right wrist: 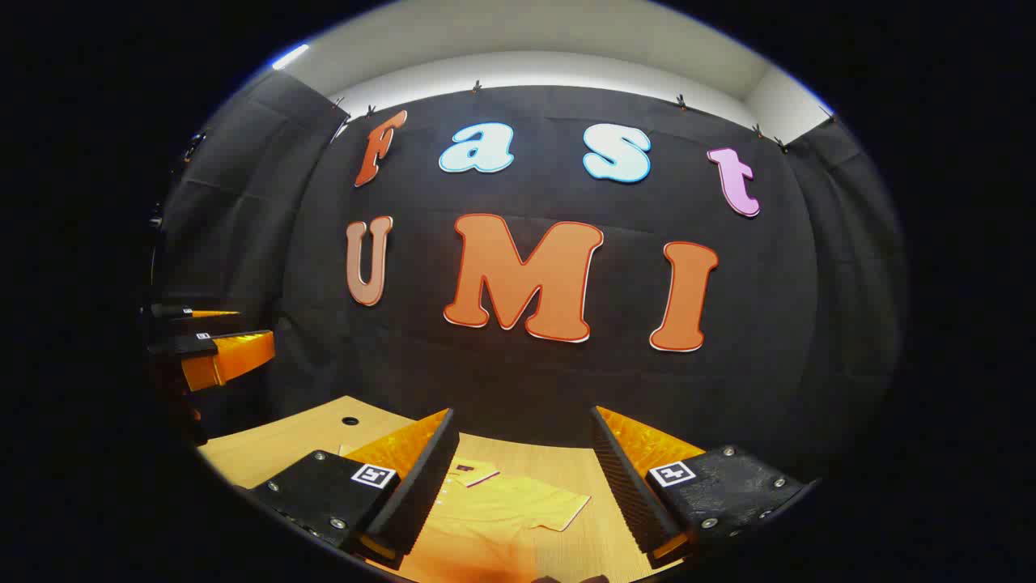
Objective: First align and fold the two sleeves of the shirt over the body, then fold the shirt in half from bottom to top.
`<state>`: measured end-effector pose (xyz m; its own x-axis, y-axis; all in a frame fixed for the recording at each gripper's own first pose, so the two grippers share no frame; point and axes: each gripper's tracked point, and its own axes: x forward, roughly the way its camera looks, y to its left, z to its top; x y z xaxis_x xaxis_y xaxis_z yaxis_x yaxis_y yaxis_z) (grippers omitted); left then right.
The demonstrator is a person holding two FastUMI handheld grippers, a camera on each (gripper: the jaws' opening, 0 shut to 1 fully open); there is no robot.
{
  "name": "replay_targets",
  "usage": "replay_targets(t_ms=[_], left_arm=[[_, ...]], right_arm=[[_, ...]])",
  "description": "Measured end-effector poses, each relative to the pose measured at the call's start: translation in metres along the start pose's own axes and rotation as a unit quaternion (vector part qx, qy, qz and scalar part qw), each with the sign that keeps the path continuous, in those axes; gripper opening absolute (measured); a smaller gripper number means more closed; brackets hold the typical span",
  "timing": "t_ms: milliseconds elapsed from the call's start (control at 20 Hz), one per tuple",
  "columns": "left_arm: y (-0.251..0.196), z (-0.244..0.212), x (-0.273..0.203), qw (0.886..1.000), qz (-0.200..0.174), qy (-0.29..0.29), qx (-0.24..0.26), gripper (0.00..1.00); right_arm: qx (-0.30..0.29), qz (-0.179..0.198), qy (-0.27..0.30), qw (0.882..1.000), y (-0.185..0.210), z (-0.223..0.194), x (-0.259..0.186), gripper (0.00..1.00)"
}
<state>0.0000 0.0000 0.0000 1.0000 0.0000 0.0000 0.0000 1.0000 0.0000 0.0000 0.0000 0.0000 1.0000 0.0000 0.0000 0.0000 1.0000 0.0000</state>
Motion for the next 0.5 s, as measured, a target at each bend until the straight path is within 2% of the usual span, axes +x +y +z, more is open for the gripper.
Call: replay_targets(t_ms=[100, 300, 500], left_arm=[[0.011, -0.003, 0.009, 1.000, -0.018, 0.003, -0.002, 0.99], [0.031, -0.008, 0.023, 0.999, -0.047, 0.003, -0.010, 0.99], [0.039, -0.008, 0.032, 0.999, -0.048, -0.004, -0.007, 0.99]], right_arm=[[0.006, -0.009, -0.001, 1.000, 0.014, 0.006, -0.001, 0.98], [-0.001, -0.052, 0.006, 0.999, 0.018, 0.009, 0.002, 0.98], [-0.001, -0.064, 0.006, 0.998, 0.018, 0.005, 0.002, 0.98]])
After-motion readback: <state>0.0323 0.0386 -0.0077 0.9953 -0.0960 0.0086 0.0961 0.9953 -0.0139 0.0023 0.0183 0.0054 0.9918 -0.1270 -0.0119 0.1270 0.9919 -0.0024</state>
